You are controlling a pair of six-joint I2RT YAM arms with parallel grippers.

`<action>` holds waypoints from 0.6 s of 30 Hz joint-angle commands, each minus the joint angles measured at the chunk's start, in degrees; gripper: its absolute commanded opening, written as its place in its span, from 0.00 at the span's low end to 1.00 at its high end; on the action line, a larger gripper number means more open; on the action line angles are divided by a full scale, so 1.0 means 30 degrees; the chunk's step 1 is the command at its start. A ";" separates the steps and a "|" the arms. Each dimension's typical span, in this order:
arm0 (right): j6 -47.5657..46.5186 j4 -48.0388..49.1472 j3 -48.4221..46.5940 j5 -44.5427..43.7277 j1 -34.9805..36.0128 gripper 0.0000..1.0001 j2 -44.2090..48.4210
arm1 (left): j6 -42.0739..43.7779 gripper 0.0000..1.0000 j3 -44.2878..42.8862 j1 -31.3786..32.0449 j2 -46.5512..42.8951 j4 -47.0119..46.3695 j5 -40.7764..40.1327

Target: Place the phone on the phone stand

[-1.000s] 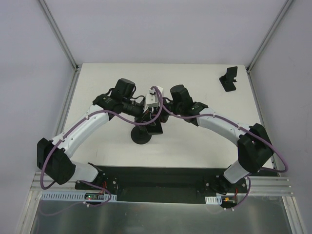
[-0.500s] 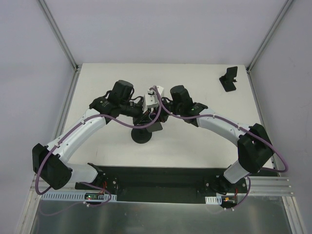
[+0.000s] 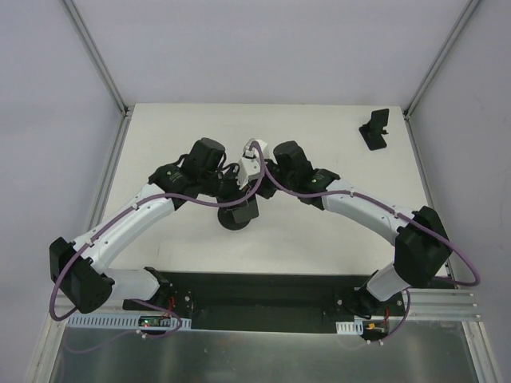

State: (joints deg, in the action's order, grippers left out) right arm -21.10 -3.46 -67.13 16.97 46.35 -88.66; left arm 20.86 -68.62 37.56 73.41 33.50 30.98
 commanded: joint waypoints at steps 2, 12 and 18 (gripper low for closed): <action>-0.1286 0.0626 -0.1148 0.0050 0.0166 0.01 0.0815 | -0.1827 0.00 0.1134 0.0077 -0.2259 -0.1143 -0.1105; -0.0847 -0.0630 -0.2025 0.1344 -0.0097 0.42 0.0286 | -0.3233 0.00 0.2422 0.0048 -0.6273 -0.3518 0.2682; 0.0558 -0.2330 -0.2525 0.0964 -0.0448 0.83 0.2129 | -0.4140 0.00 0.2337 0.0048 -0.8002 -0.3518 0.0404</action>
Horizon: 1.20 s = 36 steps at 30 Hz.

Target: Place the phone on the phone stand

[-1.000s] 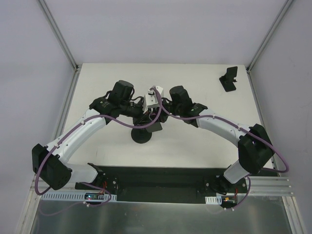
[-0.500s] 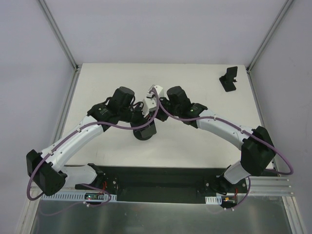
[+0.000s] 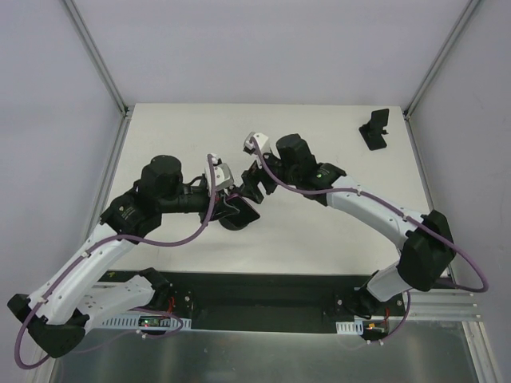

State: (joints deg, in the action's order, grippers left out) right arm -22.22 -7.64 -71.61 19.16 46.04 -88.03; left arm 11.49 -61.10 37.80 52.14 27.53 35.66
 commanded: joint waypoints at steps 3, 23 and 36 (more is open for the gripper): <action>0.1603 -0.1204 -0.0389 0.0615 -0.1717 0.87 0.3236 | -0.1543 0.00 -0.0432 -0.0032 -0.1704 -0.1559 -0.2798; 0.5972 0.7147 0.2457 1.4413 -0.2076 0.80 0.5525 | -0.6904 0.00 -0.1430 -0.1848 -0.0359 -0.7149 0.2056; 0.5970 0.7175 0.2192 1.5001 -0.1959 0.07 0.5143 | -0.8486 0.00 -0.0844 -0.1849 -0.0329 -1.0495 0.4872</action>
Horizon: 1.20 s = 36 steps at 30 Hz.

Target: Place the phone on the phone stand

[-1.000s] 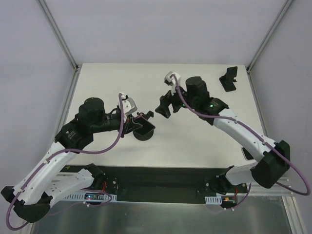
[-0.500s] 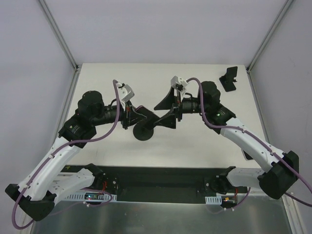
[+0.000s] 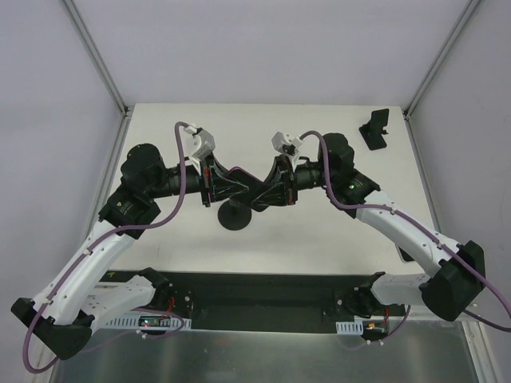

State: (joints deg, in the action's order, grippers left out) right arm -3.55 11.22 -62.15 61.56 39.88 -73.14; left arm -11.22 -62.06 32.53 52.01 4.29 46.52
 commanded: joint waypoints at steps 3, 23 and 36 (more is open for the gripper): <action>-0.0135 0.1150 -0.0643 -0.0329 0.0125 0.01 0.0648 | -0.1588 0.07 -0.0407 -0.0122 -0.0372 -0.2896 -0.0502; 0.6926 0.8212 0.0619 -0.3821 -0.0021 0.01 0.0856 | -0.8651 0.21 0.3110 -0.0181 -0.0491 -1.3062 -0.0831; 0.3302 0.1907 -0.0551 -0.6823 -0.0050 0.40 0.1060 | -0.5173 0.00 0.0683 -0.0181 -0.0986 -0.6662 -0.2456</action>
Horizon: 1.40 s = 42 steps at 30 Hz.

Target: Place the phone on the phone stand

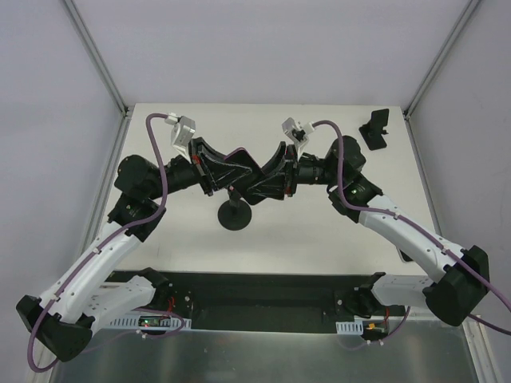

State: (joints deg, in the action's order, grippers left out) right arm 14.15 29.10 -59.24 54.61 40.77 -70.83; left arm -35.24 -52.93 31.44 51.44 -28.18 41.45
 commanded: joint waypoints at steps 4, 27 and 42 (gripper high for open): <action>-0.4393 -0.8025 -0.2253 -0.8762 -0.0378 0.79 0.0699 | 0.5970 0.00 -0.3510 0.0184 -0.1939 0.9299 -0.5096; -1.0954 -1.7901 -0.8024 -0.9968 0.0704 0.41 -0.5979 | 0.7706 0.00 -0.1928 0.0184 -0.5282 1.3936 -1.3847; -1.1690 -1.8899 -0.9285 -1.2252 0.1497 0.45 -0.7972 | 0.7822 0.00 -0.2368 0.0183 -0.4374 1.3936 -1.2733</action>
State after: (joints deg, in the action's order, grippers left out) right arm -18.90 -25.56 -84.47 21.15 45.10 -93.91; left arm -12.53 -58.13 31.55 38.85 17.52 1.93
